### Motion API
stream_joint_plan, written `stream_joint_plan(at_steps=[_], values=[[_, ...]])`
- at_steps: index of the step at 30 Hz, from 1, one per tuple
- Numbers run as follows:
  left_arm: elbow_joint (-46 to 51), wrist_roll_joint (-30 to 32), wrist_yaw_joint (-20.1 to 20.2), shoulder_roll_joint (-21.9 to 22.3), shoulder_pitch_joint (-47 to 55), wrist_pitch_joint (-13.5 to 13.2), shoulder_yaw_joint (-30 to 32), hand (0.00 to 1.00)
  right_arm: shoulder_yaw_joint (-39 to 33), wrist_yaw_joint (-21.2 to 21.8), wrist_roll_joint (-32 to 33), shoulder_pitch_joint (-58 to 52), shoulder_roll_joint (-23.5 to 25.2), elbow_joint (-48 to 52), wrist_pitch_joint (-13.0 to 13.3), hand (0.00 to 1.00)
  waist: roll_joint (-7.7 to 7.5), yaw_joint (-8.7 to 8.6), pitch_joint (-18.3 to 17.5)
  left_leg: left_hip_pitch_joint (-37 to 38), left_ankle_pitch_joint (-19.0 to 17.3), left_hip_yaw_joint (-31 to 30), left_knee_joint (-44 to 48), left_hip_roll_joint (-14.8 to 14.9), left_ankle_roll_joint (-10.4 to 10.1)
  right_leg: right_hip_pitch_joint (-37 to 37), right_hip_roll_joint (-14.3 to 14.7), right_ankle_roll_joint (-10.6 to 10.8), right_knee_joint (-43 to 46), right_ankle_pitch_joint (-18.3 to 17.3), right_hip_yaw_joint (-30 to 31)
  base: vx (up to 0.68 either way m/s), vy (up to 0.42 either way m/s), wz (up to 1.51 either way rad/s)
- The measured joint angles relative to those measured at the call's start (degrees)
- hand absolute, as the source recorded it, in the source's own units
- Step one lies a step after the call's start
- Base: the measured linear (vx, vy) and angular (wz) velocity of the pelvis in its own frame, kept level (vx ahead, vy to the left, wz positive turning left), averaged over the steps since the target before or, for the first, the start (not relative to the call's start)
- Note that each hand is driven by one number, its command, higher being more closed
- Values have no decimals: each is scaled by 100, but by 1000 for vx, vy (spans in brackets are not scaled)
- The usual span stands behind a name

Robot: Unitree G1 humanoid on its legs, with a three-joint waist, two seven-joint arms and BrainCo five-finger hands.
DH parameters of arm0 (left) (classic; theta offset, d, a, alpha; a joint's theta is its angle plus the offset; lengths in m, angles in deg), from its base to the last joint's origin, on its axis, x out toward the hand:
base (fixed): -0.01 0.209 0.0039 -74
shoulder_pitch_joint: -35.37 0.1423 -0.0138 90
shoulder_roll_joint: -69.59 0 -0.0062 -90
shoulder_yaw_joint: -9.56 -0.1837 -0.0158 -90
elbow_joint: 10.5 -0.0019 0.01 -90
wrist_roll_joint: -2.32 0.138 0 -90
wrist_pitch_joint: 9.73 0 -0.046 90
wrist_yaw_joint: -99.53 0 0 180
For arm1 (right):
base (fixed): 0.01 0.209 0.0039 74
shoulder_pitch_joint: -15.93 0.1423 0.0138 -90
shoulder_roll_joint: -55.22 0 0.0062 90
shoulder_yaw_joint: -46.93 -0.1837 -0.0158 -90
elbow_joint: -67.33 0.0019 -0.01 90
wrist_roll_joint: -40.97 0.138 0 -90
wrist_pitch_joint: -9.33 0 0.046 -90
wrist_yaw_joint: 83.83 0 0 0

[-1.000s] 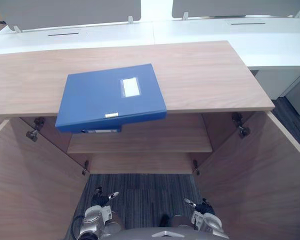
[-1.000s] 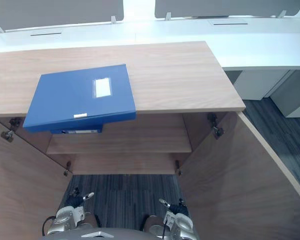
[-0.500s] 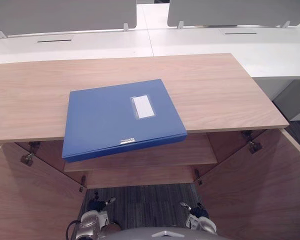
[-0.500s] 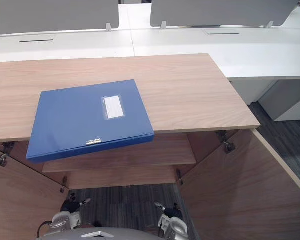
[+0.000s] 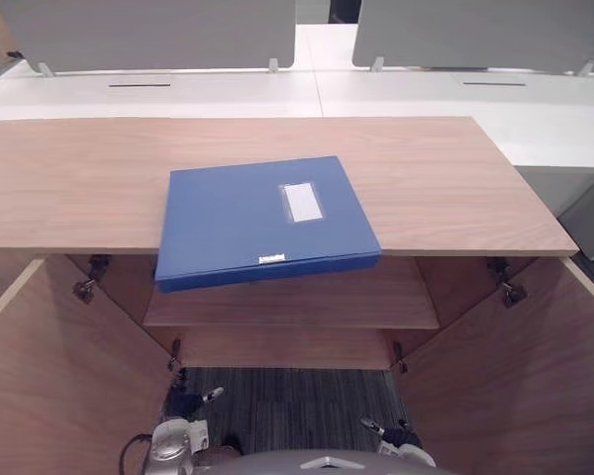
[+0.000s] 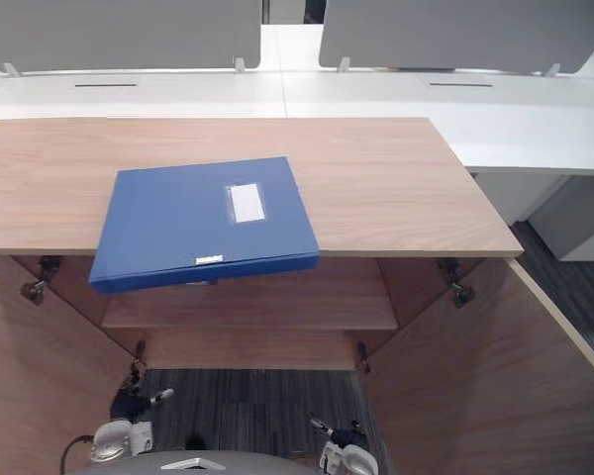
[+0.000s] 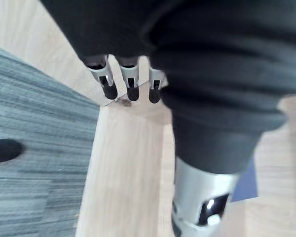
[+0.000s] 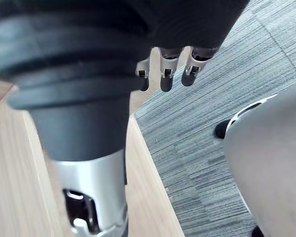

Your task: Walk over to the cabinet, pick up the folder, carry it to the office cabinet, place the folder inside the office cabinet, then close the office cabinet door

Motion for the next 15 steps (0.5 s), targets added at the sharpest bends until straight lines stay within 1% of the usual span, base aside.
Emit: stream_joint_plan(at_steps=[2,4,6,7,8,10,11,13,15], values=[[596,-103,-25,-30,222,-83,-1,0,100,-14,0,-64,-17,205,12,0,23,50,8,0,29,-38,-33,-21,5,7,-20,0,10,-12,-2,-128,39,11],[1176,-136,-41,-33,391,-106,-10,0,183,-35,0,-119,-10,341,13,0,38,48,10,0,27,-130,-36,-43,-16,45,-40,24,40,-25,-48,-116,33,23],[1965,-148,-77,-38,599,-209,-75,0,269,-50,-1,-228,2,422,17,0,48,82,6,65,28,-218,-37,-71,-18,154,-68,89,56,-69,-112,-92,33,21],[2144,-147,-86,-39,641,-258,-95,0,313,-51,-1,-253,0,432,17,0,53,93,3,83,22,-227,-37,-74,-10,178,-72,94,61,-72,-113,-51,25,9],[2476,-146,-110,-37,727,-317,-106,0,375,-51,-1,-322,8,481,17,0,92,97,-14,89,13,-254,-38,-74,1,198,-80,111,64,-83,-119,-27,18,8],[2955,-146,-146,-34,807,-385,-103,0,380,-50,-1,-385,13,604,19,0,65,100,-59,89,18,-270,-37,-80,-7,207,-96,118,88,-87,-115,-18,21,5],[3191,-148,-159,-37,834,-424,-102,0,387,-50,-1,-390,11,605,22,0,85,103,-50,84,20,-271,-37,-82,-11,207,-103,119,96,-88,-115,-13,30,1],[3713,-148,-177,-39,869,-555,-96,0,417,-41,-1,-445,13,605,22,0,65,121,-68,89,28,-278,-36,-86,-24,226,-105,112,102,-83,-119,0,0,0],[4202,-146,-216,-39,935,-624,-92,0,409,-37,-1,-457,14,605,21,0,71,115,-80,129,27,-289,-35,-91,-23,283,-108,98,95,-74,-126,16,5,1]])
